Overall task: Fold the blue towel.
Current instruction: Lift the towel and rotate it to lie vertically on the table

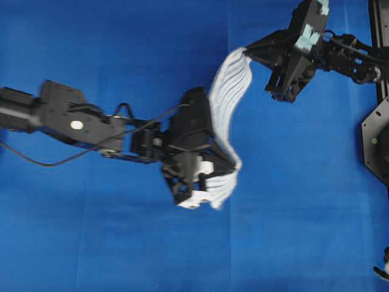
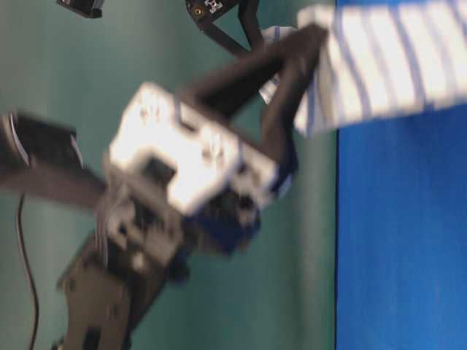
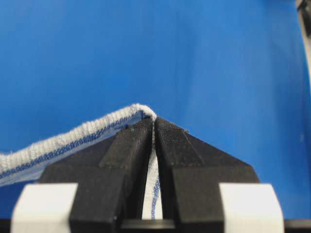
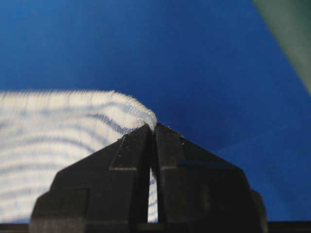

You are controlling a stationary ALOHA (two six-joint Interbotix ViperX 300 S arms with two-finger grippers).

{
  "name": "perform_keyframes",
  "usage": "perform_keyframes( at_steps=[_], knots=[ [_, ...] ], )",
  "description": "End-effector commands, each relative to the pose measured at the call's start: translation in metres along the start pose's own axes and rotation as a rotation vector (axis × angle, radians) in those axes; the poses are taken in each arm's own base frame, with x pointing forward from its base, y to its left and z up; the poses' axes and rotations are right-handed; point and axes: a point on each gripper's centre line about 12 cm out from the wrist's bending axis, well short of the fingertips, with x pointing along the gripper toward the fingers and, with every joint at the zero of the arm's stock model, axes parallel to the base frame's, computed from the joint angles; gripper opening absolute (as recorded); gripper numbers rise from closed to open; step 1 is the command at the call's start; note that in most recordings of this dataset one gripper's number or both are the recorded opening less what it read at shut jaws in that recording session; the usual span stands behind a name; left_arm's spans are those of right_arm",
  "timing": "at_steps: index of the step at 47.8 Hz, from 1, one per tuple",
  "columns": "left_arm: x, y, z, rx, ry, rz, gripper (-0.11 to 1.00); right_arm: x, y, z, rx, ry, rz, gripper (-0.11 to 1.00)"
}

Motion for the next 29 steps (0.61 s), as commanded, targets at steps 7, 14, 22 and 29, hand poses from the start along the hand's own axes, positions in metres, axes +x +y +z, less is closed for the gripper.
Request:
perform_keyframes(
  at_steps=[7, 14, 22, 29],
  knots=[
    [0.01, -0.016, 0.032, 0.003, -0.082, -0.036, 0.02, -0.008, -0.01, 0.021, -0.007, -0.073, -0.029, 0.03],
    [0.011, -0.02, 0.032, 0.002, -0.086, -0.045, 0.02, -0.007, -0.016, 0.022, -0.017, -0.07, -0.048, 0.03],
    [0.014, -0.025, 0.028, 0.006, -0.109, -0.063, 0.02, -0.007, -0.023, 0.023, -0.008, -0.073, -0.068, 0.03],
    [0.016, -0.028, 0.026, 0.009, -0.12, -0.073, 0.02, -0.006, -0.025, 0.023, -0.006, -0.072, -0.075, 0.03]
  ],
)
